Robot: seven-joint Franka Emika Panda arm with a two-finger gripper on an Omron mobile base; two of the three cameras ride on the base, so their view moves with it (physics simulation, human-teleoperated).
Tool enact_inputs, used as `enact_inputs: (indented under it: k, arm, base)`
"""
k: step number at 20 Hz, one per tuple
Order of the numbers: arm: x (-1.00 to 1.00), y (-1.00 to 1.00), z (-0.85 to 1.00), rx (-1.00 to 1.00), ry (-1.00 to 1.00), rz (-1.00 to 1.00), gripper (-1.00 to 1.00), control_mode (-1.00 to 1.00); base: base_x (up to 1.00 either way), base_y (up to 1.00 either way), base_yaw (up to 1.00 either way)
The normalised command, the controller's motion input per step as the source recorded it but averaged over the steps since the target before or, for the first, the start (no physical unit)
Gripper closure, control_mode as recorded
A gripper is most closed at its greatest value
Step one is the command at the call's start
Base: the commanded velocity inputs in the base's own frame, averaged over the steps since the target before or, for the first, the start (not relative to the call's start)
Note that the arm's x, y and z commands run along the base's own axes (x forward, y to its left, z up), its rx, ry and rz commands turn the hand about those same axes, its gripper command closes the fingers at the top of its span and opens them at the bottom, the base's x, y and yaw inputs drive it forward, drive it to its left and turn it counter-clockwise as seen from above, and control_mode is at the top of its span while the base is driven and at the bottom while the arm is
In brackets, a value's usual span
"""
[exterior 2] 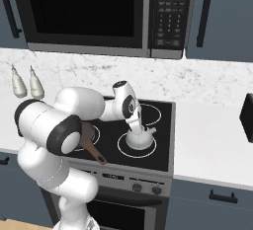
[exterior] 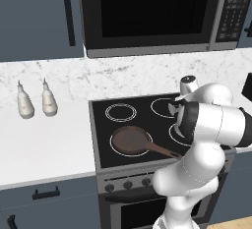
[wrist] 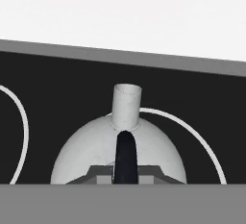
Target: Pick the kettle from the counter and place it on a stove burner. Then turn the burner on.
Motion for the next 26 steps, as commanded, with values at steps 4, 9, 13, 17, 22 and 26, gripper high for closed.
enact_inputs:
  k: [4, 9, 13, 17, 22, 26]
  arm:
    - [0.0, 0.0, 0.0, -0.01, 0.0, 0.0, -1.0, -1.0]
    - [0.0, 0.0, 0.0, 0.0, 0.0, 0.0, -1.0, -1.0]
    - [0.06, 0.0, 0.41, 0.02, 0.02, 0.0, -1.0, -1.0]
    - [-0.16, 0.0, 0.88, 0.02, -0.02, 0.0, -1.0, -1.0]
    - [-0.75, 0.02, 0.56, -0.02, -0.03, 0.11, -1.0, -1.0]
    - [-1.0, 0.35, 0.34, -0.1, -0.02, 0.28, -1.0, -1.0]
  base:
    - [0.0, 0.0, 0.0]
    - [0.0, 0.0, 0.0]
    - [0.0, 0.0, 0.0]
    - [0.0, 0.0, 0.0]
    - [0.0, 0.0, 0.0]
    - [0.0, 0.0, 0.0]
